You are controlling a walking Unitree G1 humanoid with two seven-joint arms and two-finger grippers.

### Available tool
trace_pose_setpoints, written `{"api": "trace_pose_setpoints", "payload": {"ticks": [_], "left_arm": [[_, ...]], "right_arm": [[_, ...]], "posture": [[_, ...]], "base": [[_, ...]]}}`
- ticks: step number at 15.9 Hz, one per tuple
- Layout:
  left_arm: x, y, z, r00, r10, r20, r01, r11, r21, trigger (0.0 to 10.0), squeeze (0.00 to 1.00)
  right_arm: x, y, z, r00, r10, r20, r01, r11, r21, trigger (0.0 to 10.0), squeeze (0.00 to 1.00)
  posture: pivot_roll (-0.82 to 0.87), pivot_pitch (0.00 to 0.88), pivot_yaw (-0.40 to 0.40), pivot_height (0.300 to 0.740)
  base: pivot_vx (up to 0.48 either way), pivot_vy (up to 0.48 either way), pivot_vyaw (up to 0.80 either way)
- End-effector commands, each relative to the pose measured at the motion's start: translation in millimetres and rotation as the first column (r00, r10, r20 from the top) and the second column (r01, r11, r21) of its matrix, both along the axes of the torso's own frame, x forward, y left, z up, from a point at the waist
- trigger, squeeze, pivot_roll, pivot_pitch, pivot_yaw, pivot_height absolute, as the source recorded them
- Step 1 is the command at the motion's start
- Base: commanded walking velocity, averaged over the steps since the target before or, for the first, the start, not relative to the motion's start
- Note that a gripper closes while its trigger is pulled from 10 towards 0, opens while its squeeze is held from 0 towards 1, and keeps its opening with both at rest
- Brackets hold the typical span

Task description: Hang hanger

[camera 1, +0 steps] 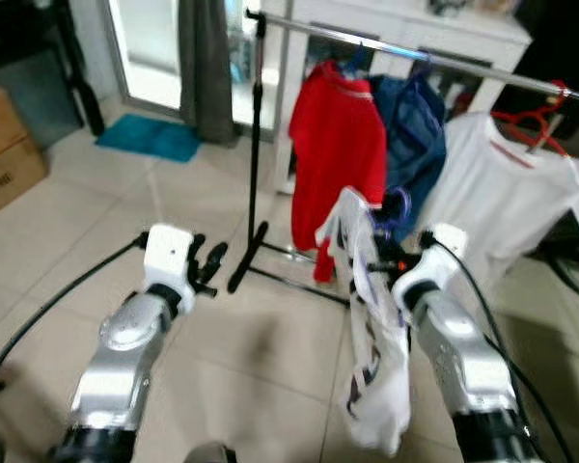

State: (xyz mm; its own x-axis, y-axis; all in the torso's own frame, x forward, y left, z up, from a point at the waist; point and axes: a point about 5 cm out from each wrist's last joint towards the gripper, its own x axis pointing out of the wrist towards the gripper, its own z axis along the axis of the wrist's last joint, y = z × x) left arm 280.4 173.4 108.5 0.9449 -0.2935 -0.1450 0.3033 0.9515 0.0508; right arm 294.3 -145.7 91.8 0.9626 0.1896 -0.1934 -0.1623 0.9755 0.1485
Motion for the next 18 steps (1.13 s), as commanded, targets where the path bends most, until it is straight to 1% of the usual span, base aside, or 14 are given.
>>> {"api": "trace_pose_setpoints", "payload": {"ticks": [1,2,4,8,13,18], "left_arm": [[-0.2,1.8,-1.2,1.000,0.013,0.000,-0.013,1.000,0.008,10.0,0.00],[0.5,2.0,-1.3,1.000,0.012,0.002,-0.012,1.000,0.013,10.0,0.00],[0.9,1.1,-2.0,1.000,0.000,0.004,0.000,1.000,0.028,10.0,0.00],[-0.8,-3.8,-3.4,1.000,-0.026,0.000,0.026,0.999,0.035,10.0,0.00],[-0.5,-6.3,-2.3,0.999,-0.039,0.005,0.039,0.998,0.046,10.0,0.00],[1.2,-7.0,-0.6,0.999,-0.043,0.007,0.043,0.998,0.050,10.0,0.00]], "right_arm": [[3.5,4.2,10.7,0.999,0.015,0.034,-0.015,1.000,0.013,10.0,0.00],[4.2,7.5,12.0,0.999,0.020,0.032,-0.020,1.000,0.023,10.0,0.00],[4.5,8.0,12.3,1.000,0.014,0.018,-0.014,1.000,0.028,10.0,0.00],[5.2,16.0,12.7,0.999,0.052,-0.005,-0.052,0.998,0.035,10.0,0.00],[10.6,25.4,17.7,0.996,0.086,0.017,-0.086,0.996,-0.012,10.0,0.00],[14.6,30.5,20.6,0.995,0.099,0.017,-0.098,0.995,-0.010,10.0,0.00]], "posture": [[0.02,0.000,-0.059,0.740],[0.02,0.000,-0.055,0.740],[0.02,0.000,-0.053,0.740],[0.02,0.000,-0.052,0.740],[0.03,0.000,-0.065,0.740],[0.04,0.000,-0.070,0.740]], "base": [[0.356,0.000,0.80],[0.371,0.000,0.00],[0.371,0.000,0.00],[0.371,0.000,0.00],[0.373,0.000,0.00],[0.371,0.000,0.00]]}}
